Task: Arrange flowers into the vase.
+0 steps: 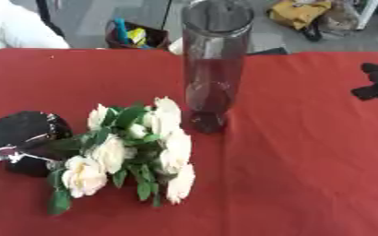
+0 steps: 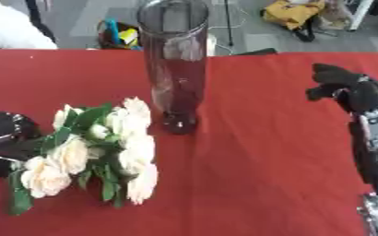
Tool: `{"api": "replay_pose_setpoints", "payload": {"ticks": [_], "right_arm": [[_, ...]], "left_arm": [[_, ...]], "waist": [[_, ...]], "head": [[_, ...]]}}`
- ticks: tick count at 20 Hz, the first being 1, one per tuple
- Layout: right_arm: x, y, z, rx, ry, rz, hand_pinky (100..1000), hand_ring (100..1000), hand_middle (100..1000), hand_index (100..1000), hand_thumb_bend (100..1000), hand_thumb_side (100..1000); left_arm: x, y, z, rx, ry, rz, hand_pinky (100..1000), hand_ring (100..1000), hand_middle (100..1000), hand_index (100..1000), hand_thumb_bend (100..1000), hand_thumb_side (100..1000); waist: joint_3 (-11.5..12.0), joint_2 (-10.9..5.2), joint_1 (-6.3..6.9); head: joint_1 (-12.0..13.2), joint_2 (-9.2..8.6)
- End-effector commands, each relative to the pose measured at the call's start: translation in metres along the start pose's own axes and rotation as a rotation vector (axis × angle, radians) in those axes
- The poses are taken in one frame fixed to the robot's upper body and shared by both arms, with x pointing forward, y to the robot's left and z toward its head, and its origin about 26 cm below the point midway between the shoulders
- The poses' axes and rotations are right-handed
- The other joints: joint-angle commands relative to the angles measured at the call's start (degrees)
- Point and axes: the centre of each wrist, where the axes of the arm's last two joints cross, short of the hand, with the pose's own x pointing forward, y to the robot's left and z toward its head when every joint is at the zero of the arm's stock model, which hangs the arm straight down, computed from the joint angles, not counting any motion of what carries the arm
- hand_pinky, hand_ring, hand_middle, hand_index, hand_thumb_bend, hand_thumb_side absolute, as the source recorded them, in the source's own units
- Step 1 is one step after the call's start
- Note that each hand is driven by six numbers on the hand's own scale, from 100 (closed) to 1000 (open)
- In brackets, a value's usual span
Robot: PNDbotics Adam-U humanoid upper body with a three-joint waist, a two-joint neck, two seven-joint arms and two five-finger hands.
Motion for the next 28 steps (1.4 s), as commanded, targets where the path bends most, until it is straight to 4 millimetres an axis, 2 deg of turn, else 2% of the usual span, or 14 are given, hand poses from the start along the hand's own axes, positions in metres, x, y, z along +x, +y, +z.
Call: {"api": "replay_pose_setpoints", "payload": {"ticks": [1, 4, 6, 8, 9, 12, 15, 18, 21, 28], "right_arm": [[0.0055, -0.0025, -0.0036, 0.005, -0.028, 0.003, 680, 854, 494, 726, 100, 1000], [0.0054, -0.0029, -0.0034, 0.002, -0.026, 0.005, 680, 854, 494, 726, 100, 1000], [0.0053, -0.0030, -0.0032, 0.002, -0.025, 0.005, 680, 854, 494, 727, 100, 1000], [0.0053, -0.0032, -0.0031, 0.000, -0.024, 0.006, 680, 854, 493, 727, 100, 1000], [0.0052, -0.0033, -0.0030, -0.001, -0.023, 0.006, 680, 855, 493, 727, 100, 1000], [0.0052, -0.0033, -0.0029, -0.002, -0.022, 0.007, 680, 855, 493, 728, 100, 1000], [0.0051, -0.0034, -0.0028, -0.004, -0.021, 0.007, 681, 855, 493, 728, 100, 1000], [0.0051, -0.0036, -0.0028, -0.006, -0.021, 0.007, 681, 855, 493, 729, 100, 1000], [0.0051, -0.0040, -0.0031, -0.009, -0.022, 0.009, 681, 855, 494, 729, 100, 1000], [0.0049, -0.0039, -0.0024, -0.011, -0.019, 0.008, 681, 856, 494, 730, 100, 1000]], "left_arm": [[-0.0039, 0.0095, 0.0009, 0.031, 0.014, -0.025, 110, 233, 359, 560, 100, 604], [-0.0035, 0.0079, -0.0002, 0.031, 0.021, -0.023, 100, 199, 319, 520, 100, 606], [-0.0027, 0.0073, -0.0016, 0.031, 0.022, -0.022, 100, 130, 244, 448, 100, 608], [-0.0018, 0.0071, -0.0029, 0.032, 0.021, -0.023, 100, 100, 213, 418, 100, 610], [-0.0015, 0.0071, -0.0034, 0.033, 0.020, -0.023, 100, 100, 163, 370, 100, 604], [-0.0007, 0.0067, -0.0044, 0.040, 0.013, -0.019, 100, 100, 100, 287, 100, 604], [0.0004, 0.0066, -0.0049, 0.054, 0.001, -0.014, 100, 100, 100, 188, 100, 599], [0.0018, 0.0060, -0.0048, 0.060, -0.019, -0.013, 100, 100, 100, 144, 100, 629], [0.0017, 0.0064, -0.0031, 0.065, -0.040, -0.014, 100, 100, 100, 105, 290, 633], [0.0010, 0.0149, 0.0037, 0.121, -0.079, 0.029, 100, 100, 100, 100, 215, 604]], "waist": [[0.05, -1.08, 0.13], [-0.01, -1.09, 0.11], [-0.06, -1.08, 0.09], [-0.10, -1.10, 0.08], [-0.12, -1.11, 0.07], [-0.21, -1.13, 0.09], [-0.30, -1.15, 0.10], [-0.39, -1.14, 0.09], [-0.47, -1.17, 0.04], [-0.30, -1.33, 0.05]], "head": [[0.26, -0.74], [0.26, -0.74], [0.30, -0.65], [0.32, -0.61], [0.32, -0.59], [0.34, -0.47], [0.37, -0.11], [0.27, 0.31], [-0.30, 0.67], [-0.77, 0.85]]}}
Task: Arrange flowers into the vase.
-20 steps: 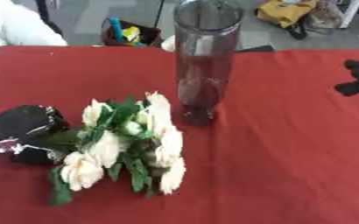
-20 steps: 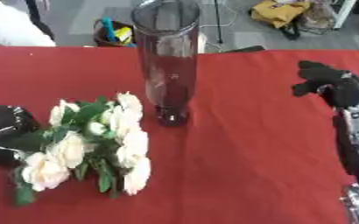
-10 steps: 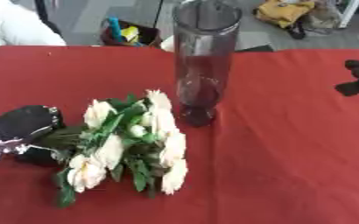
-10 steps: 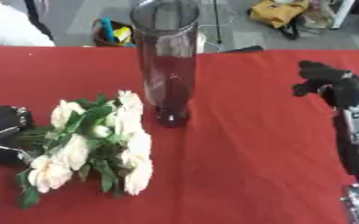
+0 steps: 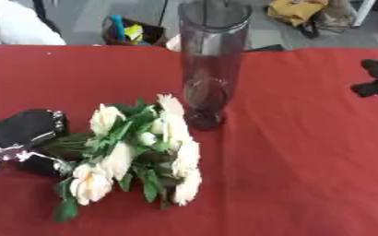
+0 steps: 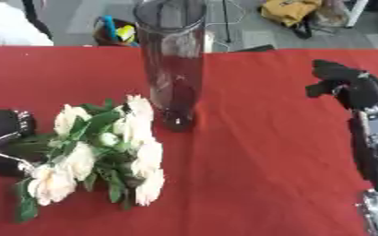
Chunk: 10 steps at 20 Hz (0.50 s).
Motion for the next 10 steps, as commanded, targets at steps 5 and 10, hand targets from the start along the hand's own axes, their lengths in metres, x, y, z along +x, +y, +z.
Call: {"api": "replay_pose_setpoints", "payload": {"ticks": [5, 10], "right_arm": [[0.005, -0.004, -0.003, -0.009, -0.022, 0.008, 681, 855, 495, 730, 100, 1000], [0.005, -0.005, -0.003, -0.018, -0.026, 0.003, 681, 853, 498, 731, 100, 1000]], "left_arm": [[-0.003, 0.032, 0.014, 0.095, -0.003, 0.005, 100, 100, 100, 100, 189, 603], [0.009, 0.054, 0.020, 0.184, -0.002, 0.075, 100, 100, 100, 100, 128, 625]], "waist": [[0.14, -1.69, 0.11], [0.33, -2.38, -0.04]], "head": [[-0.51, 0.41], [-1.67, 1.19]]}}
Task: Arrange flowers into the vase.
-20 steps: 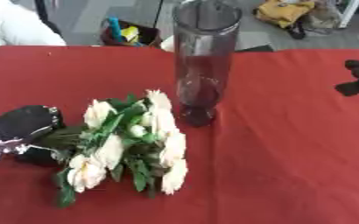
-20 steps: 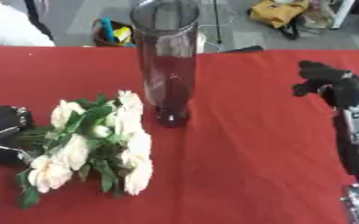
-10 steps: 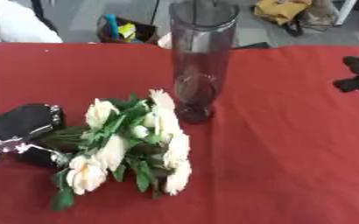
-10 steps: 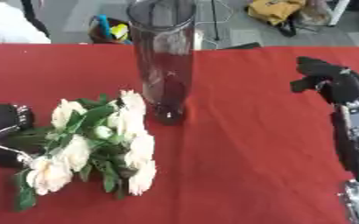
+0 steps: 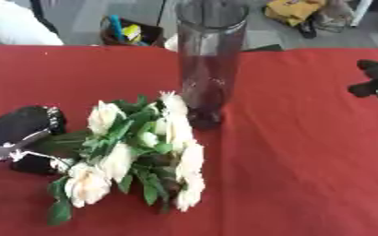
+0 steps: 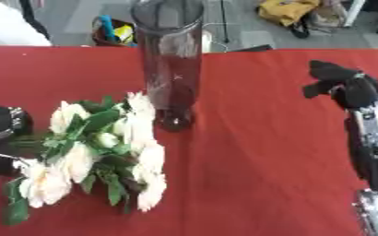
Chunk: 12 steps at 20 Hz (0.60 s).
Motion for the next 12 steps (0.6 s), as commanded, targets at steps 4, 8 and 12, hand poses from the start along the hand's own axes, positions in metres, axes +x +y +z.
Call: {"api": "replay_pose_setpoints", "payload": {"ticks": [4, 8, 12], "right_arm": [[0.006, -0.004, -0.005, -0.017, -0.034, 0.003, 681, 852, 499, 732, 100, 1000], [0.006, -0.004, -0.005, -0.019, -0.035, 0.003, 681, 851, 499, 732, 100, 1000], [0.005, -0.005, -0.004, -0.028, -0.030, 0.007, 681, 848, 496, 732, 100, 1000]], "left_arm": [[0.009, 0.048, 0.009, 0.139, 0.016, 0.066, 100, 100, 100, 100, 108, 619], [0.017, 0.063, 0.013, 0.189, 0.017, 0.105, 100, 100, 100, 100, 100, 614], [0.026, 0.075, 0.015, 0.247, -0.022, 0.207, 100, 100, 100, 100, 100, 643]], "waist": [[0.52, -2.15, 0.10], [0.77, -2.36, 0.17], [0.83, -2.63, 0.38]], "head": [[-1.05, 1.03], [-1.24, 1.00], [-1.45, 1.02]]}}
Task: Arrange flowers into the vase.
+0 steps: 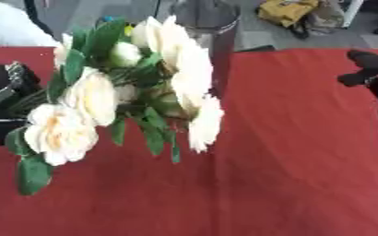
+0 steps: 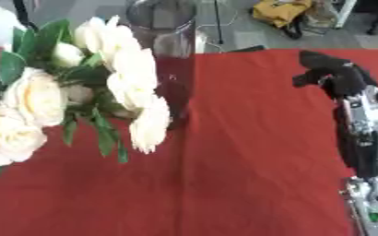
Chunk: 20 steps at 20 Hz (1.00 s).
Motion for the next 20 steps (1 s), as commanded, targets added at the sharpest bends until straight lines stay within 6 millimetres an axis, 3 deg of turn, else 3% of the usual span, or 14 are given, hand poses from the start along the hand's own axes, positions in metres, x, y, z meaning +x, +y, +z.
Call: {"api": "replay_pose_setpoints", "payload": {"ticks": [1, 10, 20], "right_arm": [[0.005, -0.004, -0.004, -0.013, -0.025, 0.006, 681, 847, 496, 732, 100, 1000], [0.005, -0.004, -0.003, -0.001, -0.022, 0.008, 681, 845, 495, 732, 100, 1000], [0.008, 0.000, -0.010, 0.030, -0.051, -0.014, 680, 842, 500, 734, 100, 1000]], "left_arm": [[0.008, 0.028, 0.002, 0.064, -0.028, 0.040, 100, 100, 100, 100, 100, 645], [0.021, 0.061, -0.006, 0.187, -0.086, 0.177, 100, 100, 100, 100, 100, 639], [0.021, 0.089, -0.035, 0.512, -0.087, 0.498, 100, 100, 100, 100, 100, 672]], "waist": [[0.08, -1.75, 0.34], [-0.26, -2.16, 0.79], [-1.93, -2.63, 1.29]], "head": [[-0.27, 0.32], [0.02, 0.49], [1.04, -0.81]]}}
